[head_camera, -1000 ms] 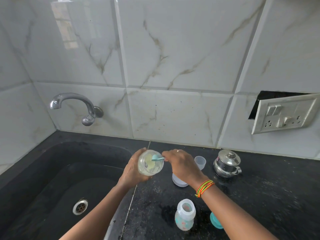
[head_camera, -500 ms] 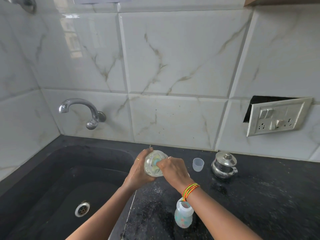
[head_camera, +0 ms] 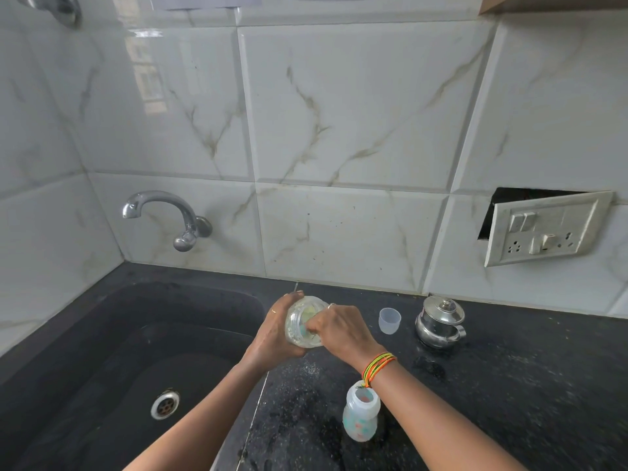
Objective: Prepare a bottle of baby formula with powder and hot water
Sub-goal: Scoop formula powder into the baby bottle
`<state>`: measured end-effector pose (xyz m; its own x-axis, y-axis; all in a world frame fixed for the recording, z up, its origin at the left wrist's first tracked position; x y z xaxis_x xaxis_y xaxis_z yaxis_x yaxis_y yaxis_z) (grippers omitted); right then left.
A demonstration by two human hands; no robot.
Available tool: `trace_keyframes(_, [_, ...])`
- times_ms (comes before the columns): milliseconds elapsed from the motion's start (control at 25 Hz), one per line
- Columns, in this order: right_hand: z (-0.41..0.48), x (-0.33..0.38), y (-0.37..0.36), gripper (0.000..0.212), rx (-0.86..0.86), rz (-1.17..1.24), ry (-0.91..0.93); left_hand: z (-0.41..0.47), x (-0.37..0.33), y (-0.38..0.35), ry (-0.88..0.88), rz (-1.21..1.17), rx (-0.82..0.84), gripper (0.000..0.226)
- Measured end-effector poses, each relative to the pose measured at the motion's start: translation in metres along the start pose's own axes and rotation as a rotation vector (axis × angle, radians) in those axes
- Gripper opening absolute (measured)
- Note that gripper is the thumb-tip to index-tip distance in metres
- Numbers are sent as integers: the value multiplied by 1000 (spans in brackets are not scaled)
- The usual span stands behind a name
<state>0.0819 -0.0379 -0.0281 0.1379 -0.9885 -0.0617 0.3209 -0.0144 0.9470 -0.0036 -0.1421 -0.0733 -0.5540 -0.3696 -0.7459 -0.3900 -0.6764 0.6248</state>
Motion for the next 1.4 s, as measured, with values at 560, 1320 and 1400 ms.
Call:
trace_keyframes(560, [-7, -9, -17, 14, 48, 605, -575, -2, 4, -12, -64, 104, 85, 98])
trace_keyframes(1320, [-17, -40, -18, 17, -380, 1220, -1140, -5, 30, -27, 311, -171, 10, 89])
trace_keyframes(1400, [-17, -42, -17, 18, -392, 1229, -1147, -7, 34, -31, 336, -197, 10, 92])
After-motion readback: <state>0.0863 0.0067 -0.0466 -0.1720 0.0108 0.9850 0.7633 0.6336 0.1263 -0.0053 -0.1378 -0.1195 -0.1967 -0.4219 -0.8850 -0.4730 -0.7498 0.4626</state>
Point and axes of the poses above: each hand's wrist, its own z-axis towards the middle knuckle, its own y-axis out of the back of the hand, x = y × z, the point moved 3 cm from there along z, towards the middle knuckle, and after that the axes turned 7 degrees about y, right-handed, at the moved point
